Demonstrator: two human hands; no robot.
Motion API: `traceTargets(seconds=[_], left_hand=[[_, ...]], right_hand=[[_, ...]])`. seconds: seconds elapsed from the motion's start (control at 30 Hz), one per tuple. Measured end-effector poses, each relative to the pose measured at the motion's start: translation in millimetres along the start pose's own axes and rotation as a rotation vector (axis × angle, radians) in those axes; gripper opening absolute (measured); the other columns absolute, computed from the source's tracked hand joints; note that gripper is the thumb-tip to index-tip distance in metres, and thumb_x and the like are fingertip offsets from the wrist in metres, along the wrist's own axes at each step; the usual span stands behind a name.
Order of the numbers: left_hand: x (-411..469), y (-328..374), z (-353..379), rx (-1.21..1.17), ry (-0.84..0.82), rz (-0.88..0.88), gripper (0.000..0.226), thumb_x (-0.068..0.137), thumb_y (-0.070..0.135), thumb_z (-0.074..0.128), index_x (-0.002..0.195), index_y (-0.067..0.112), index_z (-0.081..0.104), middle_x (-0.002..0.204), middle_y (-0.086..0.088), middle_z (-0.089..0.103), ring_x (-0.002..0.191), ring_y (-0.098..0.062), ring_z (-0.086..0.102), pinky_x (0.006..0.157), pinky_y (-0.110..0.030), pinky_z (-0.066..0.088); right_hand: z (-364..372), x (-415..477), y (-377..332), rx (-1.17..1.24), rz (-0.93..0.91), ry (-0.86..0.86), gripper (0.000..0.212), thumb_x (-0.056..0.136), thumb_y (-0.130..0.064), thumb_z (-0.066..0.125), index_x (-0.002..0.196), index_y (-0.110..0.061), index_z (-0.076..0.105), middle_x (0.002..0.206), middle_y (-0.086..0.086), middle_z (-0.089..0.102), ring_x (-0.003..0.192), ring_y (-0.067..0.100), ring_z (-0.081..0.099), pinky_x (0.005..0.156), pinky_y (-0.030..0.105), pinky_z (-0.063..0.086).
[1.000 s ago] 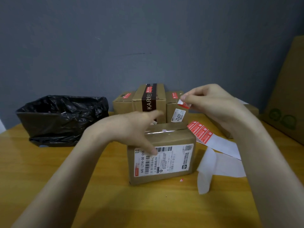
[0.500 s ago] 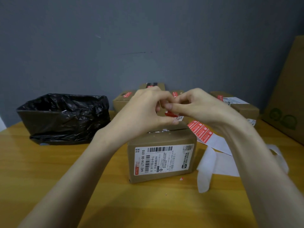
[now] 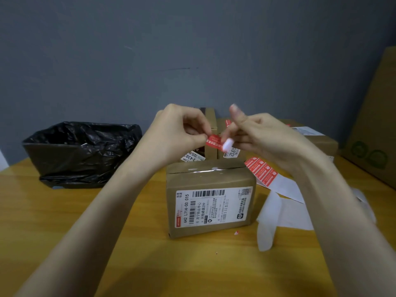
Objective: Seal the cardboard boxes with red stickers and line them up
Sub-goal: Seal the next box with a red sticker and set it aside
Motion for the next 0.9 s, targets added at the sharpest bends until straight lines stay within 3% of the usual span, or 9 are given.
traceTargets(seconds=[0.13,0.23,0.33,0.47,0.57,0.67,0.73,0.83,0.9], left_hand=[[1,-4,-5,-0.059,0.014,-0.066,0.019,0.075,-0.001,0.069,0.069,0.017,0.067,0.077,-0.007,0.071,0.078,-0.021,0.069,0.080,-0.030,0.055],[0,-4,-6,-0.085,0.010,-0.102,0.013,0.075,0.005,0.074,0.072,0.017,0.069,0.077,-0.008,0.071,0.079,-0.020,0.069,0.083,-0.032,0.055],[-1,-3,-6,-0.066,0.011,-0.108,0.011,0.076,0.010,0.075,0.072,0.019,0.071,0.076,-0.004,0.071,0.076,-0.015,0.069,0.081,-0.029,0.056],[0,-5,-7,-0.061,0.014,-0.125,0.014,0.077,0.009,0.074,0.070,0.020,0.070,0.073,-0.002,0.071,0.072,-0.013,0.067,0.079,-0.028,0.054],[0,-5,-5,-0.048,0.012,-0.100,0.020,0.076,0.007,0.074,0.067,0.023,0.068,0.074,-0.002,0.071,0.075,-0.015,0.068,0.079,-0.027,0.054],[0,-5,-7,-0.026,0.046,-0.089,0.021,0.077,0.008,0.074,0.066,0.024,0.067,0.075,-0.002,0.071,0.075,-0.017,0.068,0.078,-0.027,0.054],[0,-2,-8,-0.013,0.021,-0.075,0.019,0.077,0.008,0.074,0.067,0.023,0.068,0.074,-0.001,0.071,0.074,-0.014,0.068,0.079,-0.029,0.055],[-4,7,-6,0.033,-0.038,-0.039,0.015,0.075,0.009,0.075,0.068,0.020,0.070,0.072,-0.002,0.071,0.072,-0.013,0.068,0.077,-0.030,0.055],[-6,12,-4,0.065,-0.054,-0.016,0.015,0.075,0.009,0.075,0.068,0.021,0.070,0.072,-0.003,0.071,0.072,-0.013,0.067,0.074,-0.029,0.054]], right_hand=[[-1,2,2,0.146,0.088,-0.039,0.068,0.065,-0.066,0.038,0.065,-0.003,0.064,0.093,0.011,0.073,0.093,0.018,0.069,0.088,0.025,0.053],[1,2,4,0.101,0.057,-0.020,0.036,0.066,-0.040,0.064,0.062,-0.004,0.060,0.090,0.020,0.071,0.088,0.023,0.066,0.093,0.034,0.052],[1,1,4,0.133,0.068,-0.033,0.015,0.071,-0.011,0.072,0.067,-0.002,0.061,0.089,0.021,0.070,0.086,0.026,0.068,0.088,0.036,0.055],[0,1,3,0.122,0.033,-0.039,0.021,0.076,0.015,0.063,0.071,-0.004,0.056,0.088,0.017,0.072,0.074,0.021,0.069,0.067,0.026,0.059],[-1,2,5,0.095,0.023,-0.053,0.027,0.078,0.020,0.055,0.075,-0.007,0.055,0.088,0.012,0.073,0.075,0.018,0.068,0.062,0.025,0.055],[-1,2,3,0.182,0.038,-0.097,0.027,0.078,0.018,0.055,0.080,-0.009,0.058,0.096,0.015,0.071,0.079,0.018,0.068,0.068,0.028,0.055],[-2,3,4,0.308,0.091,-0.066,0.019,0.081,0.010,0.058,0.084,-0.009,0.060,0.089,0.014,0.072,0.077,0.019,0.068,0.070,0.030,0.057],[-1,5,6,0.420,0.170,0.022,0.014,0.088,0.003,0.051,0.087,-0.008,0.060,0.066,0.007,0.070,0.062,0.016,0.067,0.058,0.030,0.059],[0,7,8,0.446,0.203,0.057,0.011,0.089,0.000,0.051,0.088,-0.008,0.060,0.070,0.010,0.069,0.065,0.020,0.066,0.058,0.033,0.059]])
Point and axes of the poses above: each hand's wrist, its own x-axis towards the middle knuckle, its own z-axis out of the palm, y = z × x, the point moved 2 cm from there along x, towards the middle knuckle
